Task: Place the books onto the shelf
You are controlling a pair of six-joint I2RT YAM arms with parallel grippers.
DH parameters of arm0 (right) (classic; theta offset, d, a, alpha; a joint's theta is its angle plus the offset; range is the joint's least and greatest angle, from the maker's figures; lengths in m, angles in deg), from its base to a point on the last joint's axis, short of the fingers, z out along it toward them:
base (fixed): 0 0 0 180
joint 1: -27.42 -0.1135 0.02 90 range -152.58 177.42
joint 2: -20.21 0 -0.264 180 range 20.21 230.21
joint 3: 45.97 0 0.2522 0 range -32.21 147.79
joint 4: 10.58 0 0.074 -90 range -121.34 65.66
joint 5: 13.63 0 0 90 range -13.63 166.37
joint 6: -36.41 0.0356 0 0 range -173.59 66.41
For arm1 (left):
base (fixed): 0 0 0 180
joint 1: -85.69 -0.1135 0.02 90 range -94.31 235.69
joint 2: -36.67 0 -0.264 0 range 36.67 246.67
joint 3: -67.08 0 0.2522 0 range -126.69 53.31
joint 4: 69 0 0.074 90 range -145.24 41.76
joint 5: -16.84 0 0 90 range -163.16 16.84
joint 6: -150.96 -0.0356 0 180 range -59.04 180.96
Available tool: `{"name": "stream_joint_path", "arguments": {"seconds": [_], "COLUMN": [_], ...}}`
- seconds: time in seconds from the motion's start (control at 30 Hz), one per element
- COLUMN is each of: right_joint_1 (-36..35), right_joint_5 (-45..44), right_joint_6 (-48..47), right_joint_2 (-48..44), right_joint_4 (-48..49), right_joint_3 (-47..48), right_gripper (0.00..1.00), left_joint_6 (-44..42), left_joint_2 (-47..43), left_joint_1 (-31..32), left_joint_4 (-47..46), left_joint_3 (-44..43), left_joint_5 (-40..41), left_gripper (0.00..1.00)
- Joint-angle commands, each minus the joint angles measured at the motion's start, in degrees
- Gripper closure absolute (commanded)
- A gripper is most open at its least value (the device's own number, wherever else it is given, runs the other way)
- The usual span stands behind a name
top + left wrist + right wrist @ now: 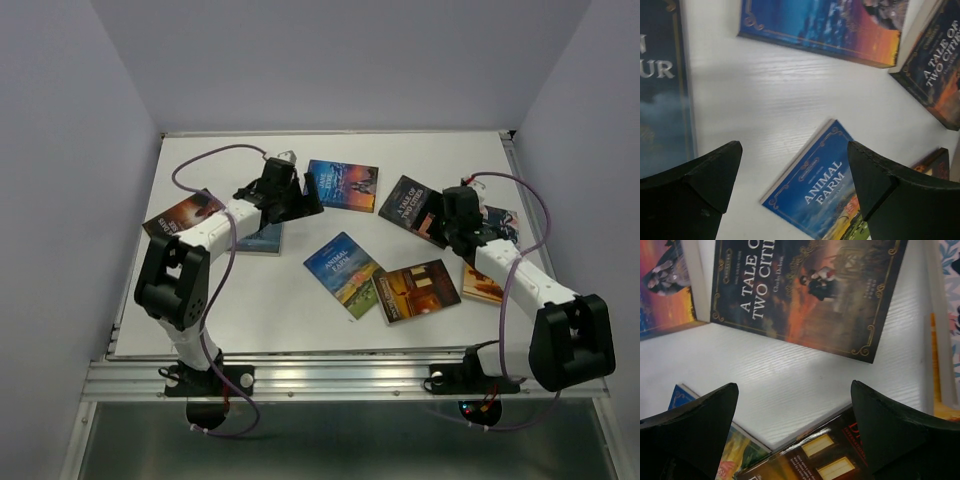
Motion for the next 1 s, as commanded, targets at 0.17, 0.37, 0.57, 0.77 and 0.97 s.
{"name": "stream_joint_path", "arguments": {"seconds": [0.17, 0.37, 0.57, 0.77, 0.97], "right_joint_1": [5.15, 8.76, 8.76, 0.52, -7.67], "right_joint_5": [-1.24, 7.07, 25.87, 38.04, 36.81], "right_joint_6": [-0.85, -4.16, -18.94, -21.84, -22.38], "right_joint_2": [3.43, 6.59, 5.47, 10.53, 19.77], "right_joint_4": [-0.39, 1.18, 4.7, 7.17, 6.29], "right_joint_3": [3.47, 4.78, 4.18, 3.2, 8.38], "right_gripper": [0.0, 0.0, 0.0, 0.0, 0.0], "left_joint_6": [-6.31, -6.84, -4.65, 1.41, 8.18], "left_joint_2": [12.38, 13.18, 8.36, -2.97, -8.44], "left_joint_1": [4.67, 5.81, 6.26, 6.34, 7.22], "left_joint_4": [-0.75, 0.49, 0.4, 0.49, -1.17], "left_joint_3": [-18.3, -19.29, -11.14, 4.32, 15.78], "left_joint_5": [-9.68, -8.89, -8.63, -5.91, -4.41], "left_gripper": [0.01, 0.01, 0.01, 0.01, 0.01]}}
